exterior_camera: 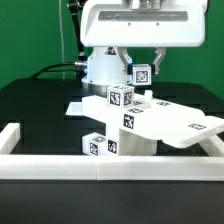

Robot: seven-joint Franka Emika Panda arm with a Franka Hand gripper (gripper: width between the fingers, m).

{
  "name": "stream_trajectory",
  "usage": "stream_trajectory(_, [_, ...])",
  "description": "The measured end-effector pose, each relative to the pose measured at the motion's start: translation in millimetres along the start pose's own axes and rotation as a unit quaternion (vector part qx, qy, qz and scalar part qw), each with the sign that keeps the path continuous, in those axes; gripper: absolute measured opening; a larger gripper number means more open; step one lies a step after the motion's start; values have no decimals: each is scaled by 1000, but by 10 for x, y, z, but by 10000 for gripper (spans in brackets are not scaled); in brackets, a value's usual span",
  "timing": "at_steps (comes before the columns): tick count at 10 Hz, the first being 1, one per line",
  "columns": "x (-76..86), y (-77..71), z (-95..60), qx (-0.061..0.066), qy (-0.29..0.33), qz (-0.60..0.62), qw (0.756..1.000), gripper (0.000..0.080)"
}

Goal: Assemble chair

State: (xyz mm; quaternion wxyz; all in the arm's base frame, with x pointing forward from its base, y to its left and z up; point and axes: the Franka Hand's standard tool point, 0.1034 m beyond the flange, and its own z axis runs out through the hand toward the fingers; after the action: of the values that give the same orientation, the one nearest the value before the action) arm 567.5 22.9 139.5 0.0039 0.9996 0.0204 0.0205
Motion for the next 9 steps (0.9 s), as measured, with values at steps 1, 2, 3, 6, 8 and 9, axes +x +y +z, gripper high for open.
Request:
stream_trajectory(1, [56,-13,-19,-3,4,-14,1000,289])
stream_trajectory(2, [40,-3,-6,-3,2,-12,1000,289])
stream_trajectory(3, [39,-1,-4,-3,2,-12,1000,289])
stream_trajectory(6, [14,-47,40,-3,-1,-16,1000,289])
stream_trajectory(8, [12,-67,50,-3,-2,-18,1000,289])
stream_trajectory(9, [7,-68,62,-3,-3,-18,1000,289])
